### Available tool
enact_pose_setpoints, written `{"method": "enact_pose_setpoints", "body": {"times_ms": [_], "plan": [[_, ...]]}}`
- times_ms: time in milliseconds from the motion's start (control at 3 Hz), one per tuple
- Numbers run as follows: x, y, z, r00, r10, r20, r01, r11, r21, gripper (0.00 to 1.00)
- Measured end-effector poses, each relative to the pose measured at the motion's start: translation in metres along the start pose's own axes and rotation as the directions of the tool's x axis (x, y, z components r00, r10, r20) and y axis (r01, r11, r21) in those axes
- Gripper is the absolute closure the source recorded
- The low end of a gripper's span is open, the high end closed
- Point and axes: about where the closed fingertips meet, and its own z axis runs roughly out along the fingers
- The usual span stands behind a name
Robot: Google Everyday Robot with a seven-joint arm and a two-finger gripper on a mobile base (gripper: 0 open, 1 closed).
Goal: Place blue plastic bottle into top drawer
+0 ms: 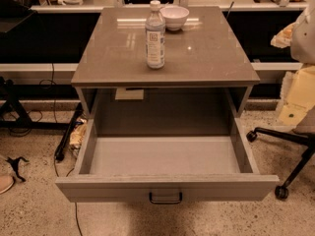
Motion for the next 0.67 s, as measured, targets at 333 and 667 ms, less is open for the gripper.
{"method": "enact_pose_setpoints", "body": {"times_ms": [333, 667], "plan": [[0.000, -0.002, 0.002, 1.000, 0.006, 0.016, -0.006, 1.0000, 0.003, 0.00], [-0.005, -0.028, 0.021, 0.981, 0.067, 0.181, -0.073, 0.9970, 0.026, 0.00]]}}
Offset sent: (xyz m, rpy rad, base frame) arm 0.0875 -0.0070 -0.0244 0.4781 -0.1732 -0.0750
